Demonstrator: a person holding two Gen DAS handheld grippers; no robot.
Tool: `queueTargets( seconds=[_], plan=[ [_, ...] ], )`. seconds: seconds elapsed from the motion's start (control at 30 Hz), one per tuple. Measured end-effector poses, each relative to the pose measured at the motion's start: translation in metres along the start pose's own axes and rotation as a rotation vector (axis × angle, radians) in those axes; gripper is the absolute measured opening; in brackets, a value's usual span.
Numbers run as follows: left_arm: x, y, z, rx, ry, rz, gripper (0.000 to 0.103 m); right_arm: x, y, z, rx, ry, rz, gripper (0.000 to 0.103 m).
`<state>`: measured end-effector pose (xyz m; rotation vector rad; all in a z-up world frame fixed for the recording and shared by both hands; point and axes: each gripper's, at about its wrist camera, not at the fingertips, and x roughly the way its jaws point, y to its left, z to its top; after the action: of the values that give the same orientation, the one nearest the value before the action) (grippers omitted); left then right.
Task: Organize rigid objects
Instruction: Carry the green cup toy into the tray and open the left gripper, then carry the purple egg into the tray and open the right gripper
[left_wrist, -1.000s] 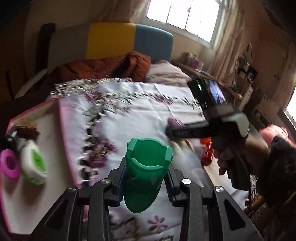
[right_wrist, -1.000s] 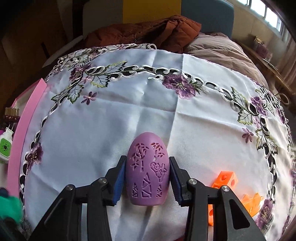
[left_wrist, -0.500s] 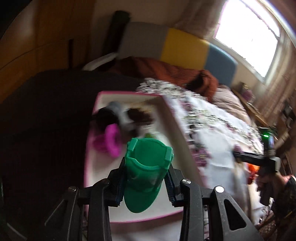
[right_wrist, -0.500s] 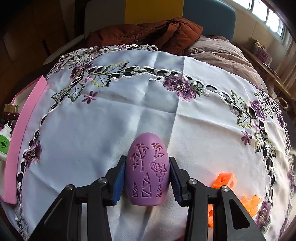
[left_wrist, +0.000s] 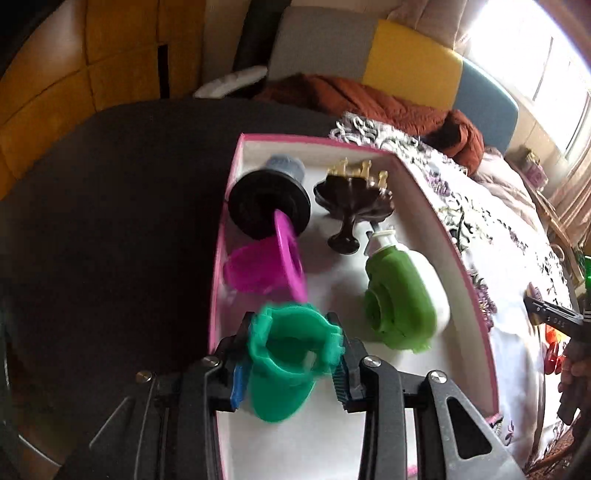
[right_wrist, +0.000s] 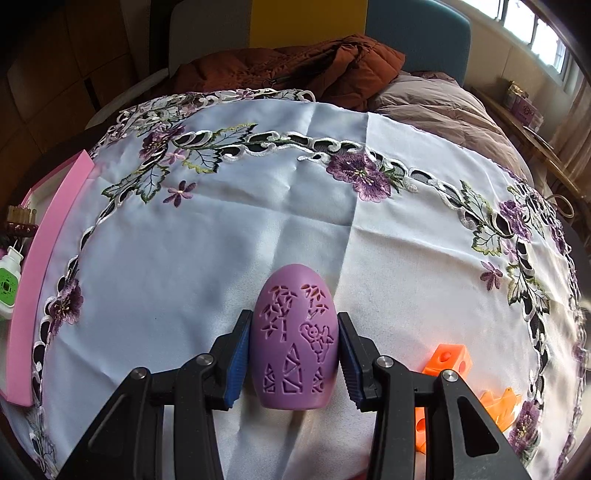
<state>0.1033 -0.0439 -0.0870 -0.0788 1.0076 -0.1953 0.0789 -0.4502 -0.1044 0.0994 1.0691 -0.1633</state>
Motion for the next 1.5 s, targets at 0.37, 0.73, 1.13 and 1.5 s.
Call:
queueTargets(
  seconds=[0.37, 0.73, 1.13, 1.5],
  plan=[
    [-0.014, 0.004, -0.001, -0.010, -0.058, 0.010, 0.041, 0.000, 0.000, 0.000, -0.001, -0.001, -0.002, 0.044],
    [-0.047, 0.002, -0.006, -0.007, -0.136, 0.015, 0.045, 0.000, 0.002, 0.001, -0.017, -0.004, -0.023, 0.044],
    [-0.095, 0.010, -0.022, -0.029, -0.245, 0.060, 0.046, -0.001, 0.005, -0.004, -0.025, -0.026, -0.042, 0.044],
    [-0.101, 0.029, -0.039, -0.063, -0.237, 0.062, 0.046, -0.003, 0.014, -0.007, 0.034, -0.040, -0.133, 0.044]
  ],
)
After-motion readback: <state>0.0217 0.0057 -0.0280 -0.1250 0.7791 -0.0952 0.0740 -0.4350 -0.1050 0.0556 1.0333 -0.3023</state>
